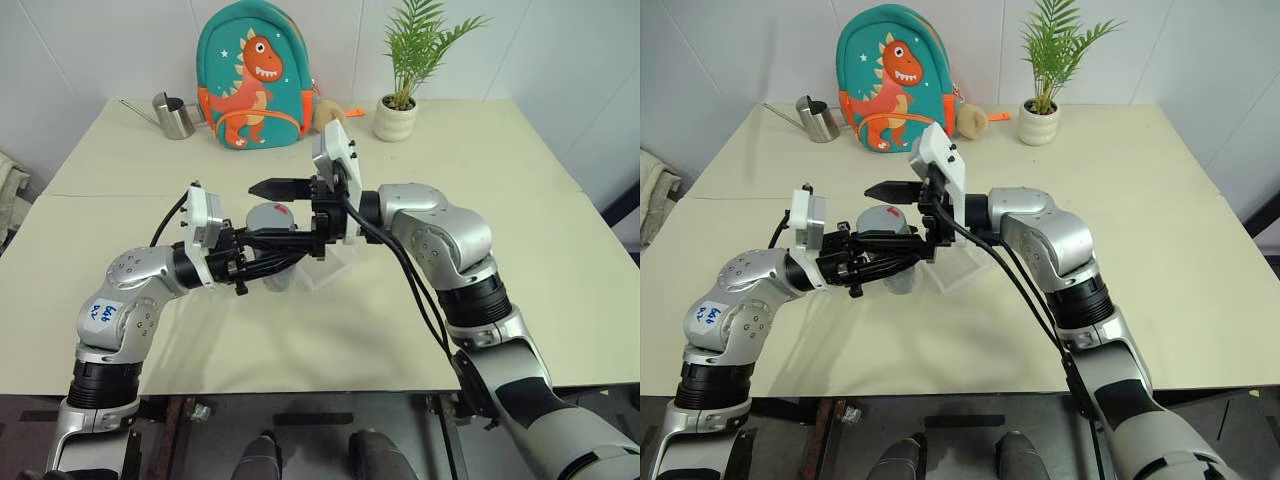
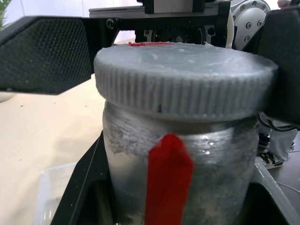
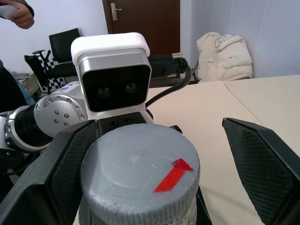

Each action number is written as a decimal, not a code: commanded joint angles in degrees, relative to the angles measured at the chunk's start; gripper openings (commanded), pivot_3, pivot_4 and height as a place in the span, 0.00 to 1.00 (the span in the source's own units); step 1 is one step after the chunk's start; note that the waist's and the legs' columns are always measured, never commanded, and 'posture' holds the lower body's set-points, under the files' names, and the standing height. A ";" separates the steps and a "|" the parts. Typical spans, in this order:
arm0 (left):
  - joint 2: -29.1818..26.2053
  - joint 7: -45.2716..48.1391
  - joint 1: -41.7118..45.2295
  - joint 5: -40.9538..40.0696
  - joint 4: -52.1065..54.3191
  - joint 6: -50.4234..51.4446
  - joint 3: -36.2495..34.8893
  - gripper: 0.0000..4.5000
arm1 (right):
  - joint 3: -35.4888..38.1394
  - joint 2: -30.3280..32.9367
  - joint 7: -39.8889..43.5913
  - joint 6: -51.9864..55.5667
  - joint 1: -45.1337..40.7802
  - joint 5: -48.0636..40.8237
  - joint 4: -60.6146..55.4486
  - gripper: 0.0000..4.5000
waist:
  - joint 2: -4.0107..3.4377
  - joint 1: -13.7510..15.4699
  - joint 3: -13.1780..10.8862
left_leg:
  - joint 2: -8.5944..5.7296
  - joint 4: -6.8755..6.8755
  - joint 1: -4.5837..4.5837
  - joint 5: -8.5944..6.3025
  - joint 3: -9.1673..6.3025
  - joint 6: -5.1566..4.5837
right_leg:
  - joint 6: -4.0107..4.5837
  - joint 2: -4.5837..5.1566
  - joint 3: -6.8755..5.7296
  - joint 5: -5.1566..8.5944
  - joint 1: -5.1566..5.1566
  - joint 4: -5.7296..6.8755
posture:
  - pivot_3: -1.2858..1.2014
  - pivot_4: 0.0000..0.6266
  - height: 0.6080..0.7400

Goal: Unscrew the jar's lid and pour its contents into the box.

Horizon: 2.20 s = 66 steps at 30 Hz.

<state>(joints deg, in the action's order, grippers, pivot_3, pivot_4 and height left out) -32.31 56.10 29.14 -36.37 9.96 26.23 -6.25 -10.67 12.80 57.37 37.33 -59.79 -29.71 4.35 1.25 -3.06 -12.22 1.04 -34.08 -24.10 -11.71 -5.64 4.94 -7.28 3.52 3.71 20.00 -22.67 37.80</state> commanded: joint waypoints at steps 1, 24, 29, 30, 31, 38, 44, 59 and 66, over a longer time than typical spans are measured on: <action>-0.23 0.48 -0.54 -0.50 2.37 -0.52 0.14 0.44 | 2.76 1.34 0.38 -1.99 -1.34 -0.17 -0.88 0.99 | 0.00 -0.03 0.00 | 0.00 0.00 0.00 0.00 0.00 0.00 | 0.00 0.00 0.00 0.00 0.00 0.00 | 0.52 0.24 1.00; -2.11 1.99 -0.69 -2.04 2.19 0.65 -1.76 0.44 | 5.30 10.52 4.62 -0.85 4.51 -2.22 -1.53 0.99 | 0.00 -0.08 0.00 | 0.00 0.01 0.00 0.00 0.00 -0.01 | 0.00 -0.01 0.00 0.00 0.00 0.00 | 0.52 0.24 1.00; -2.49 2.10 -0.79 -2.04 2.18 0.82 -2.25 0.44 | 6.80 11.25 5.81 0.32 4.55 -4.12 -2.06 0.99 | 0.00 -0.01 0.00 | 0.00 0.00 0.00 0.00 0.01 -0.01 | 0.00 0.00 0.00 0.00 0.00 -0.01 | 0.52 0.24 1.00; -2.60 2.12 -0.79 -1.94 2.11 0.79 -2.32 0.44 | 7.40 11.36 6.47 0.98 4.47 -5.42 -2.75 0.99 | 0.00 0.00 0.00 | 0.00 0.00 0.00 0.00 0.01 -0.01 | 0.00 0.00 0.00 0.00 0.00 -0.01 | 0.52 0.24 1.00; -2.69 2.04 -0.74 -1.72 1.94 0.61 -2.37 0.44 | 8.10 11.30 7.17 2.09 4.26 -7.29 -3.77 0.99 | 0.00 -0.01 0.00 | 0.00 0.00 0.00 0.00 0.01 -0.01 | 0.00 0.00 0.00 0.00 0.00 -0.01 | 0.52 0.24 1.00; -2.74 2.01 -0.35 -0.92 0.95 -0.02 -2.08 0.44 | 8.33 7.46 2.37 7.24 1.90 -11.42 -7.64 0.99 | 0.00 -0.17 0.00 | 0.01 0.01 0.01 0.00 0.01 -0.01 | 0.00 -0.01 0.00 0.00 0.00 0.01 | 0.52 0.24 1.00; -1.94 1.86 -0.20 -0.60 0.89 -0.12 -1.06 0.44 | 3.76 3.64 -1.00 6.11 -0.09 -7.64 -7.22 0.99 | 0.00 -0.02 0.00 | -0.01 0.00 0.01 0.03 0.00 -0.03 | 0.00 0.01 0.00 0.00 0.00 0.02 | 0.52 0.24 1.00; -1.79 1.76 -0.05 -0.79 1.04 -0.24 -0.62 0.44 | -0.24 0.30 -1.82 2.16 -1.81 -0.67 -3.41 0.99 | 0.00 -0.04 0.00 | -0.01 0.01 0.00 0.03 0.00 -0.03 | 0.00 0.01 0.00 0.00 0.00 0.02 | 0.52 0.24 1.00; -1.72 1.74 -0.09 -0.88 1.14 -0.28 -0.64 0.44 | 0.59 1.28 -0.85 1.16 -1.42 0.06 -2.36 0.99 | 0.00 -0.09 0.00 | 0.00 0.01 0.01 0.03 0.00 -0.03 | 0.00 0.00 0.00 0.00 0.00 0.03 | 0.52 0.24 1.00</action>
<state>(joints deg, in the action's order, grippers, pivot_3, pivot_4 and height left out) -34.07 57.49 28.48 -36.71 10.12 27.02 -6.25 -11.09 13.26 56.23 39.87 -60.28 -30.25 2.37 1.25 -3.14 -12.22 1.03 -34.08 -24.09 -11.68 -5.64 4.91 -7.28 3.52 3.71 20.00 -22.68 37.83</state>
